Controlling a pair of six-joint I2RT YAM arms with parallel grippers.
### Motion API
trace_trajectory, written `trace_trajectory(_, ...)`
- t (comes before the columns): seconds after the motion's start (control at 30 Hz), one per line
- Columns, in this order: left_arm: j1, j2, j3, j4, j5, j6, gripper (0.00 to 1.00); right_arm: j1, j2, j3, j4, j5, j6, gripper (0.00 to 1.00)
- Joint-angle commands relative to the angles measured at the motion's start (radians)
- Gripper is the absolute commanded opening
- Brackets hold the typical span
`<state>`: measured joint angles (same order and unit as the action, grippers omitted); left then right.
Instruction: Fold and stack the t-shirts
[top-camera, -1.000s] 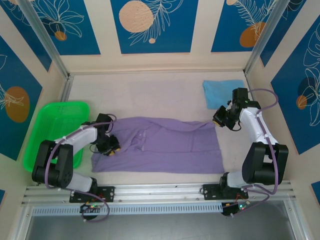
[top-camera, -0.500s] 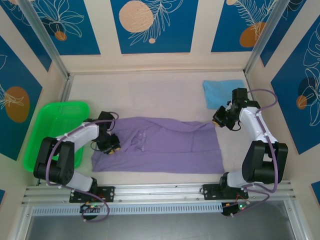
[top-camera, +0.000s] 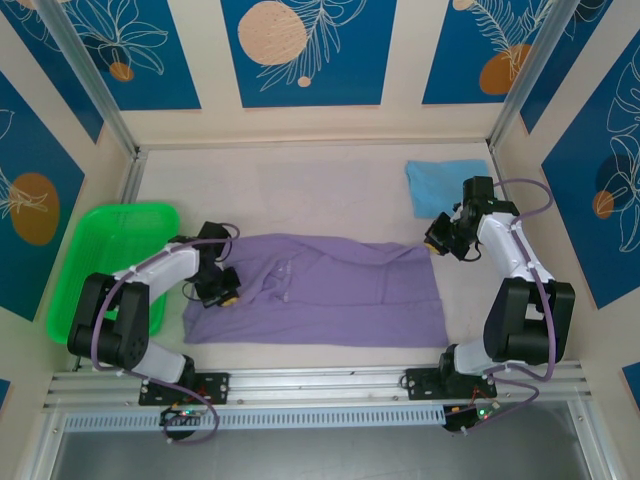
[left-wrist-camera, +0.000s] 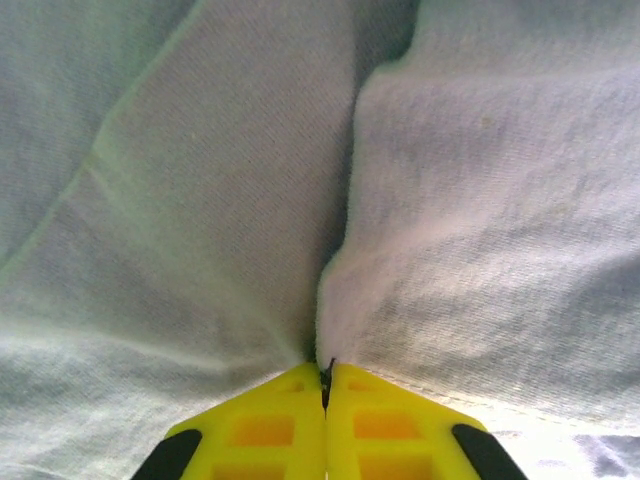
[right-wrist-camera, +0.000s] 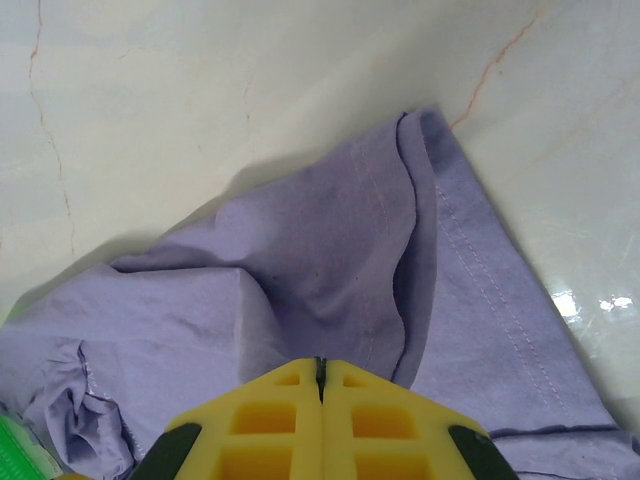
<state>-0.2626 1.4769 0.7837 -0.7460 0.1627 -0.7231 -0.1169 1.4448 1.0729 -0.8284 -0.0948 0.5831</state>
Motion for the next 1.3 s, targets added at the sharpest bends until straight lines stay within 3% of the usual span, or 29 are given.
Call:
trace_trajectory(0.0,-0.012,0.012,0.037,-0.040,-0.009,0.014,0.00,0.007,0.004,-0.002,-0.004,-0.025,0.012,0.00)
trace_trajectory(0.3,-0.012,0.007,0.143,-0.099,-0.039,0.040,0.00,0.008,0.009,0.008,0.001,-0.031,0.016,0.00)
trace_trajectory(0.5,0.006,0.060,0.356,-0.145,-0.079,0.091,0.00,0.008,0.046,0.081,0.000,-0.045,0.031,0.00)
trace_trajectory(0.8,0.130,0.350,0.870,-0.150,-0.074,0.174,0.00,0.008,0.254,0.332,-0.018,-0.040,0.095,0.00)
trace_trajectory(1.07,0.231,0.637,1.313,-0.231,0.039,0.164,0.00,0.010,0.461,0.592,-0.085,-0.070,0.132,0.00)
trace_trajectory(1.27,0.240,0.801,1.510,-0.289,0.138,0.179,0.00,0.008,0.558,0.697,-0.149,-0.062,0.114,0.00)
